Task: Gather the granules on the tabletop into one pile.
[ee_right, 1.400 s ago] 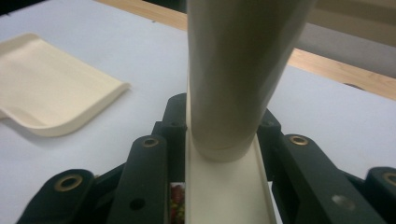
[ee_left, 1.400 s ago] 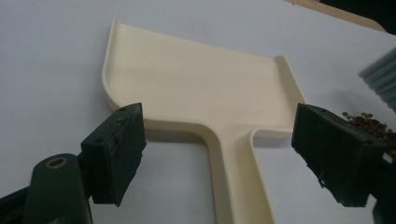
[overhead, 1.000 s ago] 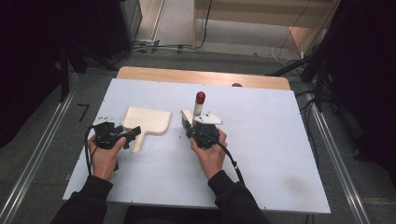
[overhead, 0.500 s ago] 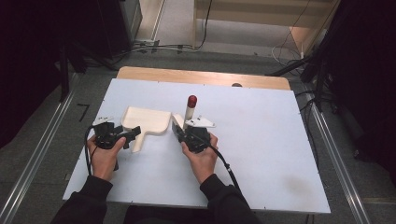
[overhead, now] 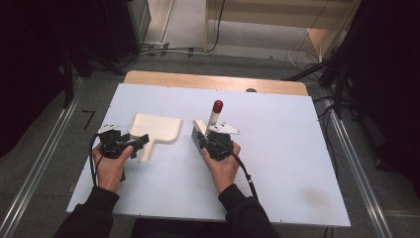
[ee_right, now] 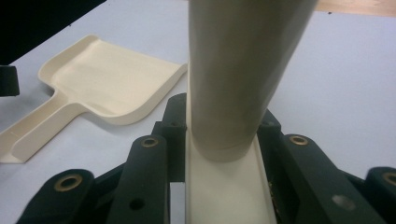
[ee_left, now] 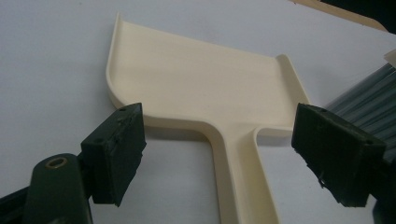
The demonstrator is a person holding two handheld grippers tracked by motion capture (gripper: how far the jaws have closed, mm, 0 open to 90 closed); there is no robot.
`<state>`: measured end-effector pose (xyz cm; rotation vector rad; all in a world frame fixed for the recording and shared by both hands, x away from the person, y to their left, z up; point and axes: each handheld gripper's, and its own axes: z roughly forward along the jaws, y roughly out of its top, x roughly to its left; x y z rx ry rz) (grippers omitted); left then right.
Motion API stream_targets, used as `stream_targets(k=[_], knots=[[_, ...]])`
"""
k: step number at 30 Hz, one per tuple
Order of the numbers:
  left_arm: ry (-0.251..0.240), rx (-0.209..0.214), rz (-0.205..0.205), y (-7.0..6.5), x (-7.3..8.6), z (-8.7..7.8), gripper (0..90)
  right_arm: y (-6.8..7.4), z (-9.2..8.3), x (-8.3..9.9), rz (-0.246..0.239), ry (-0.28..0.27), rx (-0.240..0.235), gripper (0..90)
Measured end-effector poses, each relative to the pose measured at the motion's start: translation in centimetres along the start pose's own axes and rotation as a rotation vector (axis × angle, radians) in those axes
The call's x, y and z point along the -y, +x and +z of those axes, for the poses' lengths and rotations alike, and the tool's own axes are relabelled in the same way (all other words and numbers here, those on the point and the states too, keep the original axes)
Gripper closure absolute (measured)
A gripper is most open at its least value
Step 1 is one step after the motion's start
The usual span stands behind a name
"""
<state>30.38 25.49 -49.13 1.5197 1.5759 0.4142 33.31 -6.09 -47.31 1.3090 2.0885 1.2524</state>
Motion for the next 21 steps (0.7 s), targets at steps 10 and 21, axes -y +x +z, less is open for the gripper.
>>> stream_targets(k=[10,21], knots=[[0.003,-0.002,0.002,0.0,0.0,0.0,18.3,-1.5,-0.5,0.1,0.029,-0.008,0.033,64.2],[0.001,-0.003,-0.001,0.0,0.0,0.0,18.3,-1.9,-1.0,0.0,0.073,-0.022,-0.017,64.2]])
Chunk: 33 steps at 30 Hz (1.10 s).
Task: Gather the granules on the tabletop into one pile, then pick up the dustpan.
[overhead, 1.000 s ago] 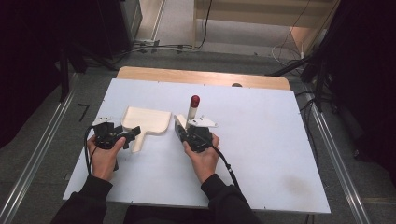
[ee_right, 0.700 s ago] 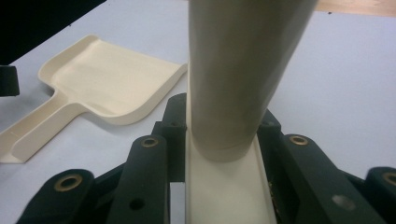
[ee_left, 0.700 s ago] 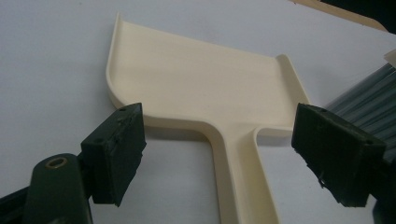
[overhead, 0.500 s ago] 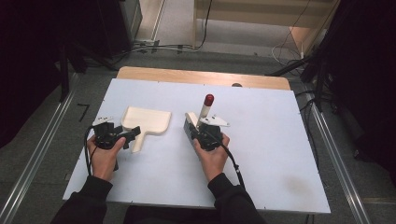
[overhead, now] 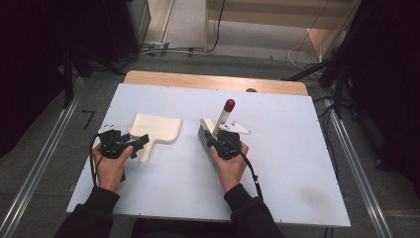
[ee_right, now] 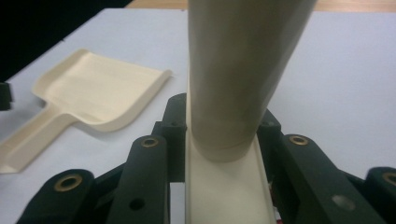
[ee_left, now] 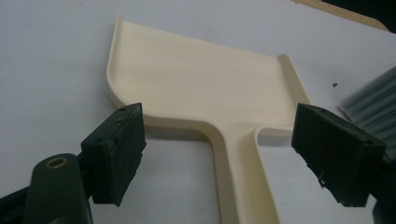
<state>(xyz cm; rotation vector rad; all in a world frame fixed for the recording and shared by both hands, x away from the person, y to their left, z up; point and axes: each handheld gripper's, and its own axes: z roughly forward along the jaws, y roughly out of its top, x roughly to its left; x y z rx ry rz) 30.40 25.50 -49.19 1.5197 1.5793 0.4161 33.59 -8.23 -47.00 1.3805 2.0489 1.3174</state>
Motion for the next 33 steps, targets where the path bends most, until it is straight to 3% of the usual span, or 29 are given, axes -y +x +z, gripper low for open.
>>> stream_targets(k=[6,14,23,33], knots=[[-0.004,-0.004,0.0,0.0,0.0,0.0,18.3,0.2,-0.9,-0.9,-0.017,-0.014,-0.038,64.2],[-0.017,-0.013,-0.003,0.0,0.0,-0.1,16.8,-0.8,-2.0,-2.1,-0.056,-0.048,-0.032,64.2],[-0.021,-0.017,-0.011,-0.1,0.0,-0.2,14.2,-3.4,-3.3,-3.0,-0.057,-0.111,0.012,64.2],[-0.047,-0.068,0.022,-0.4,0.0,-0.3,13.4,-6.2,-3.8,-2.9,-0.074,-0.103,0.078,64.1]])
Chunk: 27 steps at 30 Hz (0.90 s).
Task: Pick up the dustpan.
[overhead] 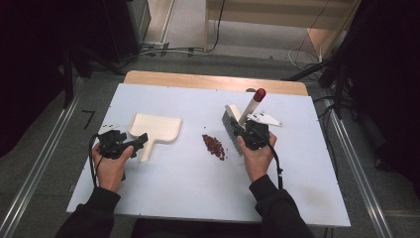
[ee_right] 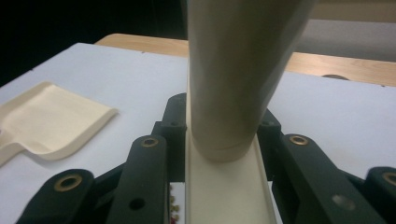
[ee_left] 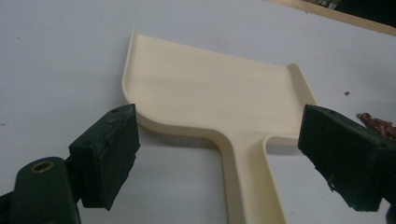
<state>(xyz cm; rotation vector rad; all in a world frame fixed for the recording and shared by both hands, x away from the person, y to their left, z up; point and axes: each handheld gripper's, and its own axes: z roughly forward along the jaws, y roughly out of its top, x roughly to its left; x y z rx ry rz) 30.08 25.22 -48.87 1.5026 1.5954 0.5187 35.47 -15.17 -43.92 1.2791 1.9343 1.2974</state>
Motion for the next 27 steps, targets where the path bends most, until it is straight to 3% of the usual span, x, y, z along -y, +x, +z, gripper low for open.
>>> stream_targets(k=[7,19,27], knots=[[0.0,-0.058,0.036,-0.6,0.4,-0.3,13.2,-1.4,-0.1,0.4,-0.002,0.007,0.031,64.2],[0.033,-0.117,0.1,-2.1,1.7,-0.2,14.1,-2.8,-0.3,0.8,-0.004,0.02,0.053,64.1],[0.062,-0.157,0.14,-3.5,2.4,0.8,25.6,-2.6,-0.3,0.8,-0.01,0.022,0.053,64.1]])
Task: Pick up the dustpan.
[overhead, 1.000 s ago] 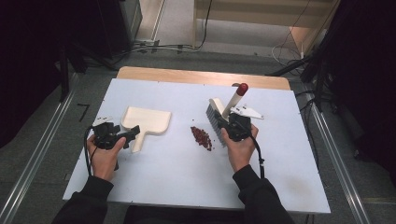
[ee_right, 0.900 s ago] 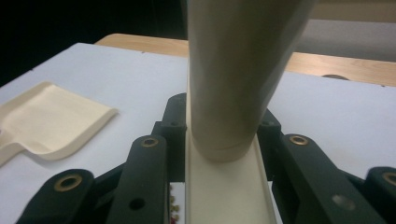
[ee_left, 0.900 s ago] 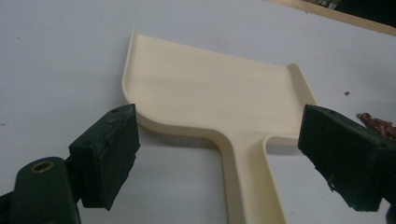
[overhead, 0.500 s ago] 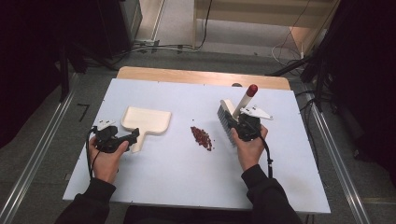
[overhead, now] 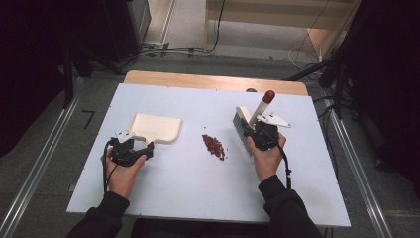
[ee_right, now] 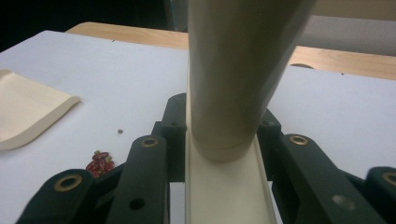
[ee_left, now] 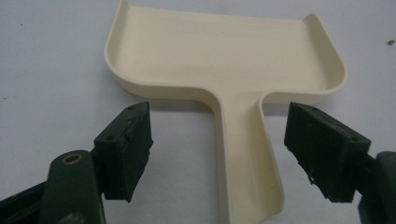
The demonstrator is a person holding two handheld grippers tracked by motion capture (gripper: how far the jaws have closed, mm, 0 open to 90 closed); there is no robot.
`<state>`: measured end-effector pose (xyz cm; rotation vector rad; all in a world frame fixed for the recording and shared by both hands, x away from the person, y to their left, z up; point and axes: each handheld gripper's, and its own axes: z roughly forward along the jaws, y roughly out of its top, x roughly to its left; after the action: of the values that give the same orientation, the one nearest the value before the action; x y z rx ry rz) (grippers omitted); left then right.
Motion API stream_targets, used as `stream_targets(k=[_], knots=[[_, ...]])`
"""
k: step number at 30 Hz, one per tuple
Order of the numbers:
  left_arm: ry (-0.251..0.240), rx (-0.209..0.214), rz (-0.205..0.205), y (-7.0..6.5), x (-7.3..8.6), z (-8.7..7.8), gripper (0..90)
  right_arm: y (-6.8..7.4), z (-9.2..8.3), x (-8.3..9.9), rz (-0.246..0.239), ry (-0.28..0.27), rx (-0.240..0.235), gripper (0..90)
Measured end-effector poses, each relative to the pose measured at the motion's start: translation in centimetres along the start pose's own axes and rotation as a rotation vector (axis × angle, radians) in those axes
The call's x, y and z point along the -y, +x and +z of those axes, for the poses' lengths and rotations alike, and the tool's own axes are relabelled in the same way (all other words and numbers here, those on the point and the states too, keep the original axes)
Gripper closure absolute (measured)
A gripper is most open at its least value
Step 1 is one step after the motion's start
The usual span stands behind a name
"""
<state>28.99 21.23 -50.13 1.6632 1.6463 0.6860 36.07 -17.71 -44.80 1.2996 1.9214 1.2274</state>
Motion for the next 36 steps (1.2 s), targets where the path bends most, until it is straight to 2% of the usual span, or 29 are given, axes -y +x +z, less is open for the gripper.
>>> stream_targets(k=[14,24,36], knots=[[0.002,-0.058,0.078,-1.4,0.1,1.2,43.6,0.2,0.1,0.1,-0.013,0.005,0.002,64.1],[0.04,-0.044,0.097,-1.5,0.3,1.5,55.1,0.2,0.1,0.1,-0.013,0.006,0.002,64.1],[0.035,-0.042,0.117,-1.7,0.4,1.8,62.5,0.3,0.2,0.3,-0.014,0.012,0.0,64.1]])
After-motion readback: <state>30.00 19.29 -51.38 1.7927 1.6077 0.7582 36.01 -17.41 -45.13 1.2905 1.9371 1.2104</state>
